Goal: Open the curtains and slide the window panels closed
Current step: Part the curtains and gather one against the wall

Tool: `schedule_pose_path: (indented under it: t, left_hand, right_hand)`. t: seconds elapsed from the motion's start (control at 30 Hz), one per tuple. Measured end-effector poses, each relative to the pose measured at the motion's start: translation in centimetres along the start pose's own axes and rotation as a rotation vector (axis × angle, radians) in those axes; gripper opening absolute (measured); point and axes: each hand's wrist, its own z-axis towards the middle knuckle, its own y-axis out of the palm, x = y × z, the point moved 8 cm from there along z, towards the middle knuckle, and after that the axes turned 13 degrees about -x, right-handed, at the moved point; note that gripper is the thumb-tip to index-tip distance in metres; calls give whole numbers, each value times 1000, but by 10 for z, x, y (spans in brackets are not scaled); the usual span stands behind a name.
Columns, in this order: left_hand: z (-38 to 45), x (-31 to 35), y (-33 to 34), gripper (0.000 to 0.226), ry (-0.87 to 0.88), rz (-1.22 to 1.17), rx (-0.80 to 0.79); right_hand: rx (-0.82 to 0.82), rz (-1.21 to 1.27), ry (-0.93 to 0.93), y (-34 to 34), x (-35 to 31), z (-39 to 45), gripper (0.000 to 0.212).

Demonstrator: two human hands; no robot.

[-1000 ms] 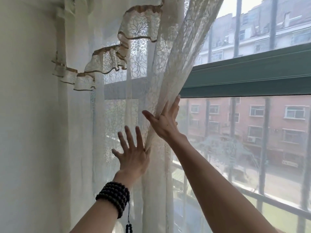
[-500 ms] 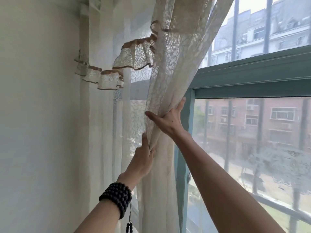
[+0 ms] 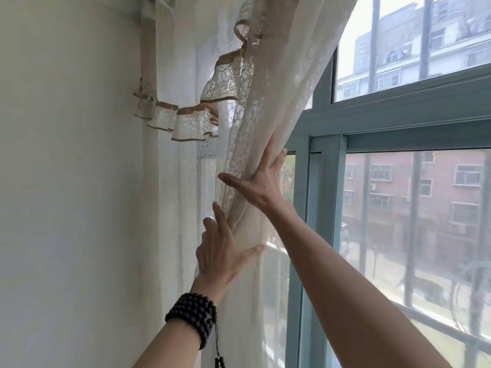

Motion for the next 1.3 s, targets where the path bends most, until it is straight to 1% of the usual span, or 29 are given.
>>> schedule_pose_path:
  t: [0.17,0.3,0.4,0.53,0.67,0.77,0.93,1.03,1.07,1.1,1.2,1.3]
  left_hand:
    - [19,-26,-10,146,-79,61,80]
    - [39,-43,-7,147,-139,126,73]
    - [58,-55,-7,145,-198,190,79]
    - [84,-66,-5,141,-222,217,115]
    - [108,-72,2,136,-213,187,146]
    - [125,-81,8,126,-215,134,157]
    - [146,-107,17,99,-209,-33,125]
    - [157,-120,15,82,-227,30,126]
    - [159,-123,13,81,-231,52,134]
    - [162,-128,13,86,-249,64,132]
    - [169,-145,16,121,-336,105,122]
    - [180,-159,16,137,-376,139,140]
  right_hand:
    - [47,-10,-46,23,3,21,145]
    - [55,-57,-52,35,17,44,142]
    - [33,-35,-62,49,32,65,142]
    - [10,31,-83,61,53,90,141]
    - [6,158,-172,70,65,115,141]
    - [-30,216,-220,83,70,130,138]
    - [-100,305,-267,106,74,147,135]
    - [-100,325,-266,119,75,157,132]
    - [-96,326,-259,124,76,160,132]
    - [-85,320,-259,129,78,165,132]
    - [-108,348,-270,153,82,177,131]
    - [-170,406,-260,178,85,191,129]
